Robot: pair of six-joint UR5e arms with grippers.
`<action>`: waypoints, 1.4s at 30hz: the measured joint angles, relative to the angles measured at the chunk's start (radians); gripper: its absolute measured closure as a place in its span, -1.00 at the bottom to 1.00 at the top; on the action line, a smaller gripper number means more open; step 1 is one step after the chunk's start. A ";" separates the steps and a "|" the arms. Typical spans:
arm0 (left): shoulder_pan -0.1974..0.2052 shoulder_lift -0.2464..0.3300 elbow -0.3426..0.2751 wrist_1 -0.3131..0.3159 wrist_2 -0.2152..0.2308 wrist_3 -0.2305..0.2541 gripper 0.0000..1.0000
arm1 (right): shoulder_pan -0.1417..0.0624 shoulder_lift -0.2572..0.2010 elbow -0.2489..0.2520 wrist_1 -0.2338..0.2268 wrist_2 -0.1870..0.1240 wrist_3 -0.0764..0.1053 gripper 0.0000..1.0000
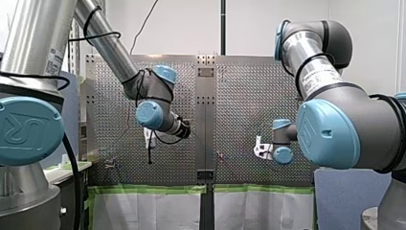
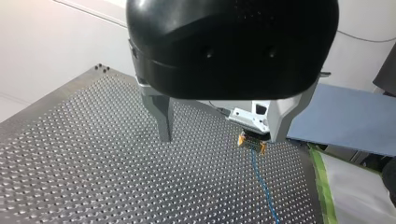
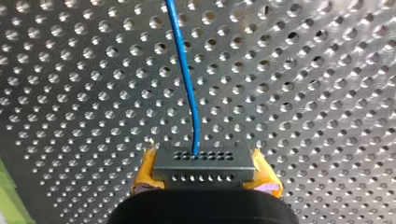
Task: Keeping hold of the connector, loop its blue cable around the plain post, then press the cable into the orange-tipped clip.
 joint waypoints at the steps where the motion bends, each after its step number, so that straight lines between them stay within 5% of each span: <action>1: 0.001 0.008 -0.008 0.001 -0.002 0.001 -0.98 | 0.000 -0.001 0.000 0.000 -0.003 0.000 1.00; 12: 0.001 0.087 -0.087 0.005 -0.006 0.003 -0.98 | 0.010 -0.002 0.000 -0.001 -0.018 -0.009 1.00; 42: 0.001 0.091 -0.091 0.005 -0.006 0.003 -0.98 | 0.011 -0.002 0.000 -0.001 -0.018 -0.010 1.00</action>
